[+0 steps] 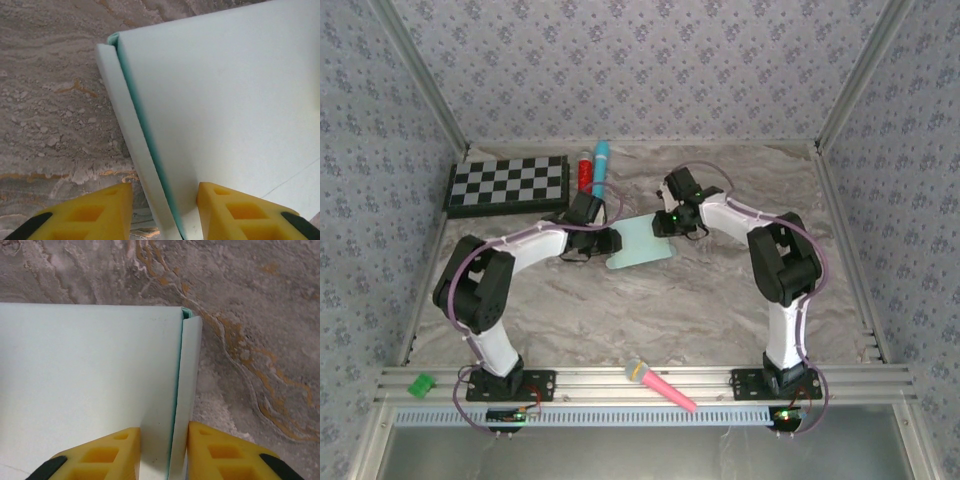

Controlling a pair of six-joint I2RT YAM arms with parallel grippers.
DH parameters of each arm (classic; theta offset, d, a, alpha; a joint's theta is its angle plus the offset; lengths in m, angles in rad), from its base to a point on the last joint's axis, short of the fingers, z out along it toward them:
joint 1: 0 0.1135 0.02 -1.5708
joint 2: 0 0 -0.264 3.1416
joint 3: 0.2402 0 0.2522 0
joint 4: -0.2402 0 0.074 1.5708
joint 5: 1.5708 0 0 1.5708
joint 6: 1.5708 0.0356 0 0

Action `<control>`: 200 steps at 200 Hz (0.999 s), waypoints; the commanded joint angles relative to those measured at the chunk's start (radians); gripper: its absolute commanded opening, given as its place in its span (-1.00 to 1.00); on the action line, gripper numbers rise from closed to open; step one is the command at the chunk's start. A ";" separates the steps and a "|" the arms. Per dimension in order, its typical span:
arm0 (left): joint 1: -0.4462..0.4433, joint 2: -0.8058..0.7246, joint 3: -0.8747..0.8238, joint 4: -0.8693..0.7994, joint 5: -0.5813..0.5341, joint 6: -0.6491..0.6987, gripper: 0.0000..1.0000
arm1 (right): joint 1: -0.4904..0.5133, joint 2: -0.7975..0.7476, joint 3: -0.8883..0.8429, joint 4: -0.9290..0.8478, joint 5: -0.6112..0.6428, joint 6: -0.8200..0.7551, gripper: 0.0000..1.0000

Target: Fold the paper box

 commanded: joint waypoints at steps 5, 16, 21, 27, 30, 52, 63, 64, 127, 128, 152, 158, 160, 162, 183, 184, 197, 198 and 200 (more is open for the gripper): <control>-0.031 -0.045 -0.052 -0.031 -0.031 -0.038 -0.21 | 0.033 0.089 0.030 -0.093 -0.015 -0.066 -0.42; -0.039 -0.063 -0.072 -0.027 -0.035 -0.055 -0.20 | 0.039 0.103 0.052 -0.107 -0.023 -0.085 -0.43; -0.043 -0.072 -0.082 -0.023 -0.040 -0.062 -0.20 | 0.042 0.110 0.061 -0.110 -0.028 -0.092 -0.43; -0.050 -0.081 -0.095 -0.020 -0.043 -0.070 -0.20 | 0.046 0.116 0.070 -0.115 -0.031 -0.101 -0.42; -0.054 -0.085 -0.098 -0.020 -0.044 -0.072 -0.20 | 0.048 0.120 0.074 -0.118 -0.031 -0.106 -0.43; -0.078 -0.113 -0.132 -0.018 -0.062 -0.096 -0.21 | 0.063 0.142 0.110 -0.142 -0.039 -0.145 -0.42; -0.091 -0.123 -0.146 -0.018 -0.063 -0.106 -0.20 | 0.074 0.152 0.125 -0.154 -0.037 -0.168 -0.43; -0.092 -0.124 -0.148 -0.018 -0.065 -0.107 -0.20 | 0.073 0.154 0.127 -0.154 -0.036 -0.169 -0.43; -0.142 -0.168 -0.201 -0.026 -0.080 -0.157 -0.19 | 0.109 0.193 0.225 -0.256 0.033 -0.263 -0.43; -0.142 -0.168 -0.201 -0.026 -0.080 -0.157 -0.19 | 0.109 0.192 0.226 -0.257 0.032 -0.263 -0.43; -0.145 -0.192 -0.185 -0.046 -0.085 -0.148 -0.13 | 0.101 0.166 0.251 -0.261 0.052 -0.247 -0.35; -0.144 -0.199 -0.176 -0.054 -0.087 -0.143 -0.09 | 0.097 0.157 0.255 -0.260 0.056 -0.238 -0.32; -0.145 -0.201 -0.174 -0.056 -0.087 -0.142 -0.08 | 0.095 0.153 0.257 -0.259 0.056 -0.236 -0.31; -0.144 -0.202 -0.171 -0.059 -0.088 -0.139 -0.06 | 0.093 0.149 0.258 -0.258 0.056 -0.232 -0.30; -0.144 -0.226 -0.136 -0.095 -0.102 -0.122 0.10 | 0.073 0.102 0.266 -0.242 0.054 -0.204 -0.20; -0.145 -0.227 -0.134 -0.096 -0.103 -0.121 0.11 | 0.072 0.099 0.266 -0.240 0.054 -0.202 -0.20; -0.143 -0.242 -0.109 -0.124 -0.123 -0.101 0.19 | 0.055 0.067 0.265 -0.230 0.047 -0.189 -0.15; -0.144 -0.242 -0.107 -0.128 -0.125 -0.100 0.20 | 0.054 0.065 0.265 -0.229 0.047 -0.187 -0.14; -0.145 -0.245 -0.103 -0.133 -0.131 -0.096 0.21 | 0.052 0.060 0.264 -0.228 0.045 -0.185 -0.13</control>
